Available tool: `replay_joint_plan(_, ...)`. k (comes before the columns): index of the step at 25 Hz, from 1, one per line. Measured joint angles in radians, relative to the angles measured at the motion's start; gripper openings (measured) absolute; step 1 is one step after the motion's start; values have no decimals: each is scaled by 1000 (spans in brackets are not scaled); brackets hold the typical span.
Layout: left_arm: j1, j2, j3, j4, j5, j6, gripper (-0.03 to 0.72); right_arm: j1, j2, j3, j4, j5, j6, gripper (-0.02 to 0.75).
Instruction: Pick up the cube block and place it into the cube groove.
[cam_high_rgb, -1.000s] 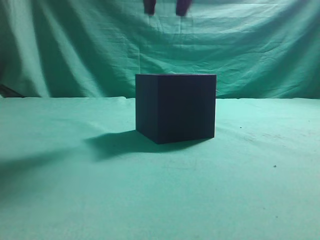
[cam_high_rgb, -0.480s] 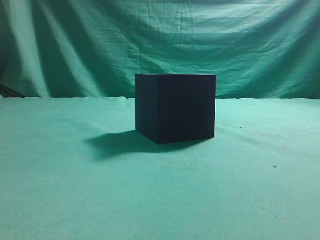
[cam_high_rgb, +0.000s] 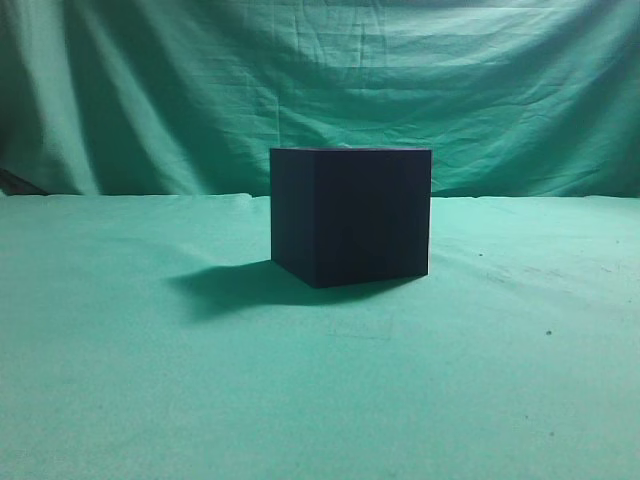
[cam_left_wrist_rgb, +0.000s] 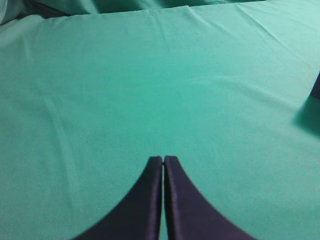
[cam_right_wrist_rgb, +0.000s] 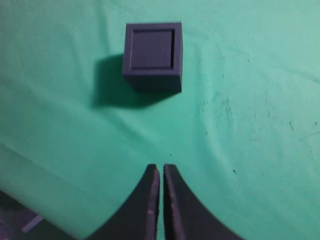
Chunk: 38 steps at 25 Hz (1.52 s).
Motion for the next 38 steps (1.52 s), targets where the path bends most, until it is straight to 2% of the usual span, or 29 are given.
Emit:
replay_joint_plan(3,0,0,0,0,0,0,0,0,-131,143,0,-72,0,0)
replay_joint_plan(8,0,0,0,0,0,0,0,0,-317,282,0,-138,0,0)
replay_joint_plan(15,0,0,0,0,0,0,0,0,-427,304,-21,-22,-5,0)
replay_joint_plan(23,0,0,0,0,0,0,0,-11,-464,306,-68,-189,-168,0)
replay_joint_plan(26,0,0,0,0,0,0,0,-82,-521,342,-56,-291,-200,0)
replay_joint_plan(28,0,0,0,0,0,0,0,-161,-572,406,-36,-365,-214,0)
replay_joint_plan(35,0,0,0,0,0,0,0,-476,-768,760,37,-640,-234,0)
replay_joint_plan(38,0,0,0,0,0,0,0,-579,-853,896,45,-732,-234,0)
